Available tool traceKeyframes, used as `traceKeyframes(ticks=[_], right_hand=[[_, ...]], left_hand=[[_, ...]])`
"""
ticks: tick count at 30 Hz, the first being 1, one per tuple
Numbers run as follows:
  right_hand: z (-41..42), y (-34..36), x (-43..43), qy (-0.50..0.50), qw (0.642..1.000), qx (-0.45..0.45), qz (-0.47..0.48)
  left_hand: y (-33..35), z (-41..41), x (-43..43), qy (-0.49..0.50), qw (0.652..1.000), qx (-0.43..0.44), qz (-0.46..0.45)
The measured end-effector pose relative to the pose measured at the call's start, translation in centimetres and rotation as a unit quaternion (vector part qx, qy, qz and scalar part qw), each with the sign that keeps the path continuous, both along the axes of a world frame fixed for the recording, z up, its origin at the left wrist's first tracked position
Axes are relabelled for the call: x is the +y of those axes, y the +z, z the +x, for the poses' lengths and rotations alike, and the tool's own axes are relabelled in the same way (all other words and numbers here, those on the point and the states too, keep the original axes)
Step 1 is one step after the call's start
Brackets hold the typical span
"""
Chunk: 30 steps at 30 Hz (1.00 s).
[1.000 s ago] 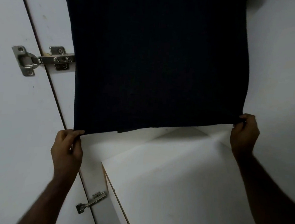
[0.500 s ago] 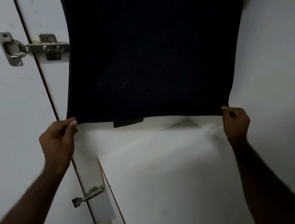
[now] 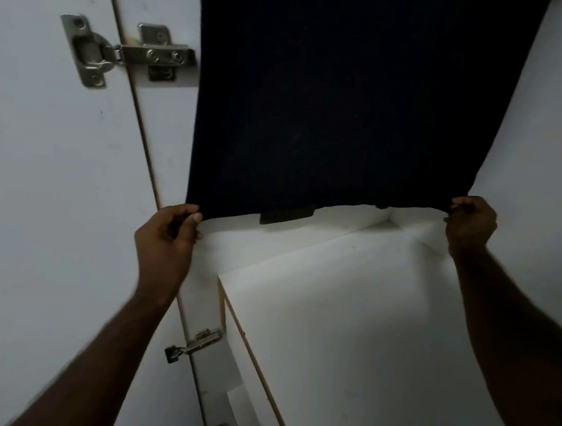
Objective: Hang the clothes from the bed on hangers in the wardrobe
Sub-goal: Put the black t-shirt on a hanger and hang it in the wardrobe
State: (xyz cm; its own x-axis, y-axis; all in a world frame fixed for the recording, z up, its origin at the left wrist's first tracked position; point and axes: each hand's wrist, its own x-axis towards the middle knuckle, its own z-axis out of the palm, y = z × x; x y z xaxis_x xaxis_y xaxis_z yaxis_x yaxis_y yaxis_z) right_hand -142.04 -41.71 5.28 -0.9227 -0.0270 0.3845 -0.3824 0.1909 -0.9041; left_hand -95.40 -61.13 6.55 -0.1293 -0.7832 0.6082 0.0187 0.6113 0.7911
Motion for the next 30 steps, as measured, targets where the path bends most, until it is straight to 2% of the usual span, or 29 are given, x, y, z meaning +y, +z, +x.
traceKeyframes(ticks=[7,10,12,15,17,22,27,30], right_hand=[[3.0,1.1,0.3,0.001,0.996,-0.086,-0.034],[5.6,1.3,0.9,-0.003,0.992,-0.104,-0.071],[7.1,1.0,1.5,0.0,0.993,-0.107,-0.052],[8.5,-0.2,3.2,-0.01,0.994,-0.107,0.022],[9.3,-1.2,4.6,-0.032,0.988,-0.101,0.111],[17.8,-1.5,8.1,-0.083,0.943,-0.053,0.317],[28.7,-2.7,12.2,-0.156,0.913,-0.105,0.363],[36.0,-3.4,13.9,-0.185,0.901,-0.112,0.375]], left_hand=[[-1.2,1.1,-0.3,-0.002,0.999,-0.029,0.029],[-2.4,1.0,-0.1,-0.03,0.997,-0.062,0.038],[-3.1,0.4,0.2,-0.061,0.994,-0.087,0.026],[-4.0,-1.0,0.9,-0.127,0.985,-0.113,0.013],[-4.6,-2.3,1.5,-0.175,0.974,-0.142,-0.001],[-6.0,-5.2,3.1,-0.311,0.929,-0.193,-0.063],[-7.4,-6.0,5.8,-0.446,0.871,-0.195,-0.066],[-8.2,-5.5,8.2,-0.495,0.849,-0.173,-0.061]])
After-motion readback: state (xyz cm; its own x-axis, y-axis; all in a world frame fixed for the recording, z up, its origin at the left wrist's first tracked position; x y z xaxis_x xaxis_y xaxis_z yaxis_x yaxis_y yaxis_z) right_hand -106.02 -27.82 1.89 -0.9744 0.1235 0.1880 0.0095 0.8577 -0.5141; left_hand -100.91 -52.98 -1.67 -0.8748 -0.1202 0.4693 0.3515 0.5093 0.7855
